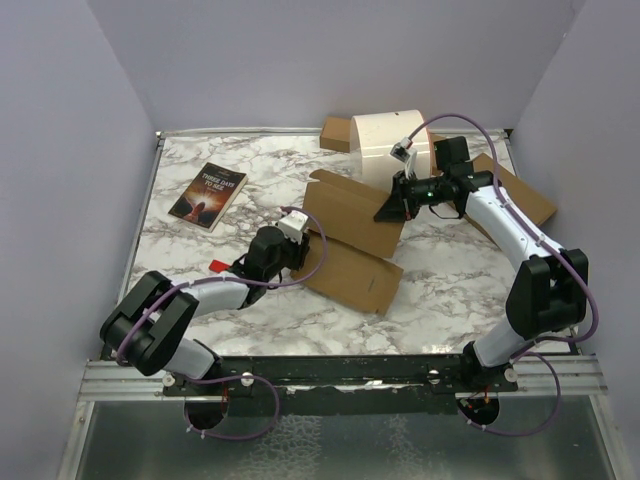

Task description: Fold the paper box

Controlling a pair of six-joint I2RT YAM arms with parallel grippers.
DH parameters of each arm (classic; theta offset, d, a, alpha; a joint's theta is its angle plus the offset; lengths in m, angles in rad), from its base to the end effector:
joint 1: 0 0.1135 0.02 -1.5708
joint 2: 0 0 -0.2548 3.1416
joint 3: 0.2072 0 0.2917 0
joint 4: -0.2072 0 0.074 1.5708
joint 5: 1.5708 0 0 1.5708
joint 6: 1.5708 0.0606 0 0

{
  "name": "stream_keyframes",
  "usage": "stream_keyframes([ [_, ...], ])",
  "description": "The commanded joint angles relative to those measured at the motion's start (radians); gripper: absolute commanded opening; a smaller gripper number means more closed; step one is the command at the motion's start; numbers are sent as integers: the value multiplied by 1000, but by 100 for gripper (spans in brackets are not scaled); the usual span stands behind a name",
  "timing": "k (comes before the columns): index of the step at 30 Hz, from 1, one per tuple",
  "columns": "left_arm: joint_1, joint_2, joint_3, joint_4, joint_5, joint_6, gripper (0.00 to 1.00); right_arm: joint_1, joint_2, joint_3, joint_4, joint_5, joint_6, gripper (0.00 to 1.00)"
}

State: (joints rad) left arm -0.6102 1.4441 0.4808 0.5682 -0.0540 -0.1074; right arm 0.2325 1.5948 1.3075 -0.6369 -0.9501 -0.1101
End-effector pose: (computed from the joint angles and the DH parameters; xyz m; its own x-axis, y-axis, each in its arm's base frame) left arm 0.2675 -0.1831 0.1144 -0.3706 0.1285 -0.9199 0.4945 0.8656 -0.0783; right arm 0.3610 0.1361 0.2577 -0.7048 -0.2326 -0.6702 -0.6925 0.4301 0.5791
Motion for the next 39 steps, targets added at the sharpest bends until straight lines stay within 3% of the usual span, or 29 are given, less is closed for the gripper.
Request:
stream_keyframes([
  [1, 0, -58, 35, -50, -3, -8, 43, 4, 14, -4, -7, 10, -15, 1],
  [14, 9, -60, 36, -96, 18, -19, 42, 4, 16, -1, -12, 12, -25, 1],
  [28, 9, -58, 37, -184, 32, -95, 0, 4, 56, 21, -36, 24, -77, 3],
  [30, 9, -61, 36, -197, 29, -121, 0, 4, 65, 27, -43, 24, -90, 5],
  [35, 9, -72, 57, -301, -39, -261, 0, 4, 65, 46, -64, 28, -127, 28],
  [39, 2, -119, 45, -395, -90, -385, 0, 1, 32, 28, -65, 52, -148, 53],
])
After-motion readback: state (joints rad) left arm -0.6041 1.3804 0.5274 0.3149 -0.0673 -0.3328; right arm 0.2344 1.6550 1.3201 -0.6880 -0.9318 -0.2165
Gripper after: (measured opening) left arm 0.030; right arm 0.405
